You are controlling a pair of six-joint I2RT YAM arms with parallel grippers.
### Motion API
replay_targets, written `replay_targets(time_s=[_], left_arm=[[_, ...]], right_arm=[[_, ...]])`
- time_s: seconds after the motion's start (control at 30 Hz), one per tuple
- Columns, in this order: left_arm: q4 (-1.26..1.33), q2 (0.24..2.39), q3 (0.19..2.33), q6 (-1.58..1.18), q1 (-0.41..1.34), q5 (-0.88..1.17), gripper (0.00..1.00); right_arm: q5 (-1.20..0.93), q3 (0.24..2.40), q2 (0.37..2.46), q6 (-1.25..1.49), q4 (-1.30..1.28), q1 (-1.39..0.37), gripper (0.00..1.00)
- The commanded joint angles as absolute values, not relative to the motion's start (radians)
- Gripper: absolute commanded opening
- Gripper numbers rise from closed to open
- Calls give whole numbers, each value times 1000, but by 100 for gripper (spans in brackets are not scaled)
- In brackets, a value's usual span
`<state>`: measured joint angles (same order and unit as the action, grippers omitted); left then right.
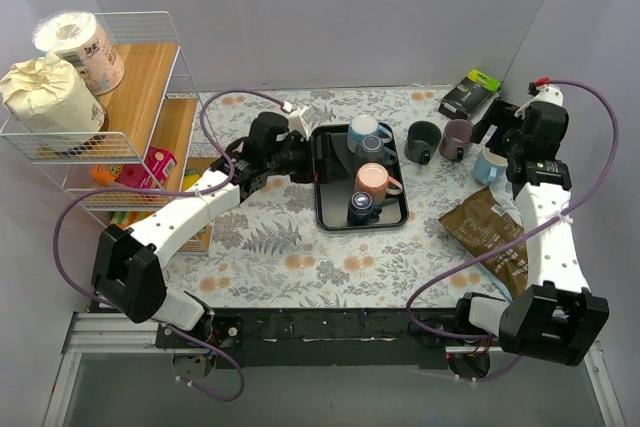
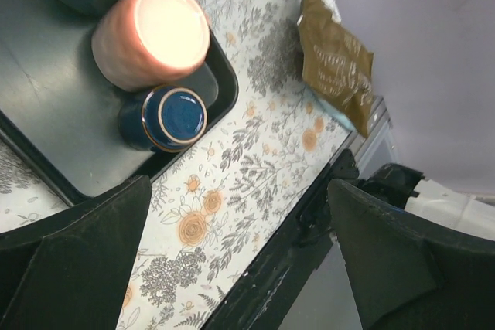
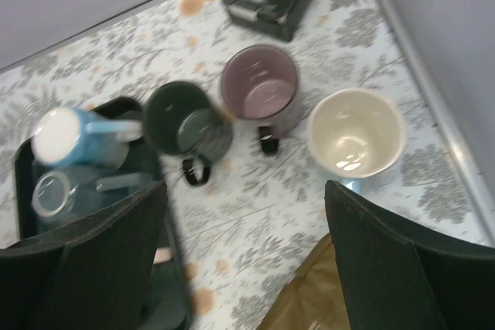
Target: Turn the mug right side up
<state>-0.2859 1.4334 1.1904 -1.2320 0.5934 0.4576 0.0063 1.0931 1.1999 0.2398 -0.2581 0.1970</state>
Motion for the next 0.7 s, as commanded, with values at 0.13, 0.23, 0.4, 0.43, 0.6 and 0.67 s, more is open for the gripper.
replay_targets(time_s=[0.13,0.23,0.4,0.43,0.6,0.67], left_arm=[[-284,1538,1157,-1180,784,203,98],[-275,1591,1155,-1181,804,120,98],[-261,1693,1184,-1076,856,78,98],[-264,1725,1199,-1068,870,48,98],[-253,1785,1233,-1057,877,-23,98],[-245,1813,1255,-1049,877,-26,98]], right_arm=[[-138,1037,1068,403,-440,25,88],[-173,1016,1032,443,-440,-14,88],[-198,1034,1006,439,-485,-41,88],[-195,1041,1006,434,-492,-41,88],[-201,1068,1012,408,-528,-41,88],[-216,1065,1015,408,-529,-41,88]])
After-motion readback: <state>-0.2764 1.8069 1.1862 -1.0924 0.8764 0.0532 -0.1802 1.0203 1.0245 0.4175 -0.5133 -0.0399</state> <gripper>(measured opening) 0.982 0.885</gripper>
